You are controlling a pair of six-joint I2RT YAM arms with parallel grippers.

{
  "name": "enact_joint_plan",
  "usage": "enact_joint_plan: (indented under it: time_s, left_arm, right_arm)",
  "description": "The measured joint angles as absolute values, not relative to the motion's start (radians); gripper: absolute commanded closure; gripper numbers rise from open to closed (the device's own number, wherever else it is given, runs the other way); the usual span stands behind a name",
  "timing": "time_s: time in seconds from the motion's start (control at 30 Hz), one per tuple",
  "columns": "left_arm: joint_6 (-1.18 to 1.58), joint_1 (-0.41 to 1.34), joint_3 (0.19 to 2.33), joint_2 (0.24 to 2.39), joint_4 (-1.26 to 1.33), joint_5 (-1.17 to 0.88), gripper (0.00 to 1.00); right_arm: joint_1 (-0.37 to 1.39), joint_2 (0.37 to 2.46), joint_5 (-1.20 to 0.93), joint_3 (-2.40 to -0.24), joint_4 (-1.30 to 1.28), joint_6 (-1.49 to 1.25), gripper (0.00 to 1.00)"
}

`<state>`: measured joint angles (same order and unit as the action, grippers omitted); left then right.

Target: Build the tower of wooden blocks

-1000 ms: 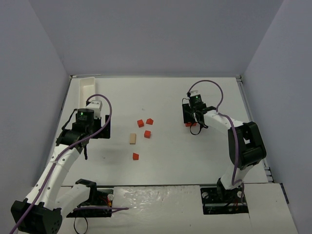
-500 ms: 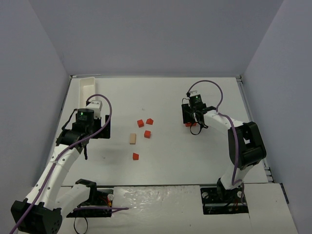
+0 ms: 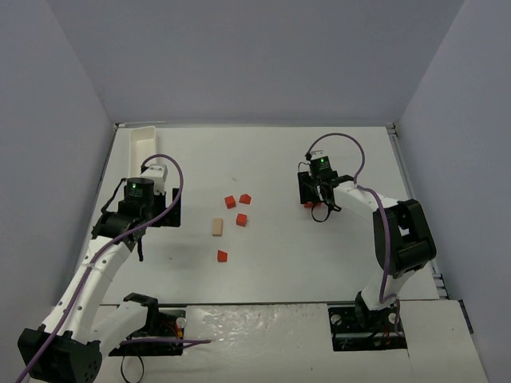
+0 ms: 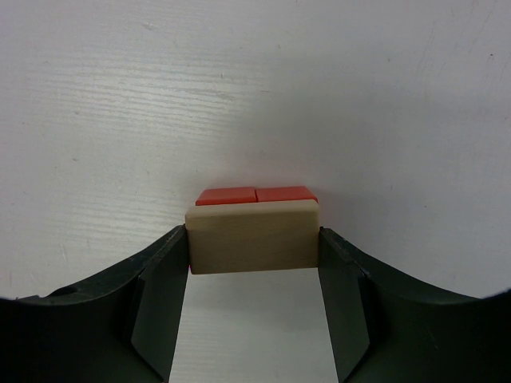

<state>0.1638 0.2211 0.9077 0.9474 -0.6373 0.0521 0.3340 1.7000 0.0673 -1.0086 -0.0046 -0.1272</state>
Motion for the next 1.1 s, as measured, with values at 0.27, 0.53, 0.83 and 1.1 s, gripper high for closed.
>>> enact_joint_plan:
  time_s: [0.27, 0.53, 0.83, 1.1]
  left_arm:
    - [0.164, 0.221, 0.908, 0.948, -0.637, 0.052, 0.05]
    - [0.164, 0.221, 0.908, 0.954, -0.637, 0.052, 0.05]
    - [0.164, 0.221, 0.908, 0.954, -0.637, 0.052, 0.05]
    - [0.164, 0.221, 0.908, 0.954, -0.637, 0.052, 0.05]
  right_arm:
    - [0.333, 1.700, 0.067, -1.008, -0.005, -0.127, 0.61]
    - [0.333, 1.700, 0.067, -1.008, -0.005, -0.127, 0.54]
    - [0.332, 1.700, 0.067, -1.008, -0.005, -0.127, 0.45]
    - [0.327, 1.700, 0.067, -1.008, -0.005, -0.127, 0.39]
